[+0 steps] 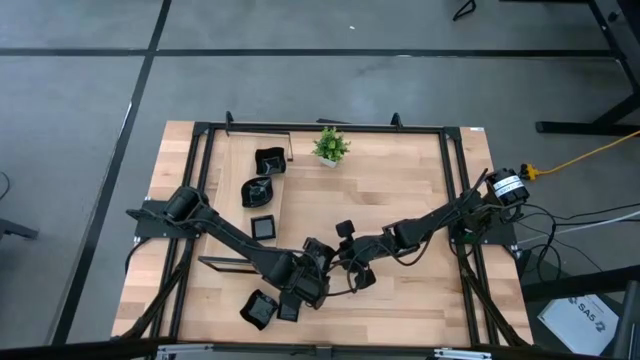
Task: Pick & Place Mini shaped plates
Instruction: Stack the black distorted square plate on top of the black distorted square plate on the shelf
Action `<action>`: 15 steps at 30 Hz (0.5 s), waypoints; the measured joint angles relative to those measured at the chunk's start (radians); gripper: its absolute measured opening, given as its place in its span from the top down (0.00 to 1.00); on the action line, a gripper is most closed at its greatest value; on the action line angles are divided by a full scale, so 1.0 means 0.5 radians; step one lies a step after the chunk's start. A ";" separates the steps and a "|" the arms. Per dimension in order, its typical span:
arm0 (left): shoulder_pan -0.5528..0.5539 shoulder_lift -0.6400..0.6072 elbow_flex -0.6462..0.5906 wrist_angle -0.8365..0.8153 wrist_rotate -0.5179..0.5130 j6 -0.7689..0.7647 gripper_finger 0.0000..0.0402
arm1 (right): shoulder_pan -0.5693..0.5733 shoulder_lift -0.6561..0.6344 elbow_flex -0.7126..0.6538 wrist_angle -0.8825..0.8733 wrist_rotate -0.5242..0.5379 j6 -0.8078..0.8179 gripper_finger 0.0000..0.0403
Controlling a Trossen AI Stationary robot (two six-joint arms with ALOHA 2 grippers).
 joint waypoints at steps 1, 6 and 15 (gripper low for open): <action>-0.001 0.000 0.000 -0.004 0.000 0.000 1.00 | 0.000 0.000 0.000 0.000 0.000 0.000 0.79; -0.002 0.000 0.000 -0.010 0.001 0.007 1.00 | 0.000 0.000 0.000 0.000 0.000 -0.009 0.81; -0.005 0.000 0.000 -0.013 0.027 0.015 1.00 | -0.001 0.000 0.000 -0.001 -0.008 -0.011 0.91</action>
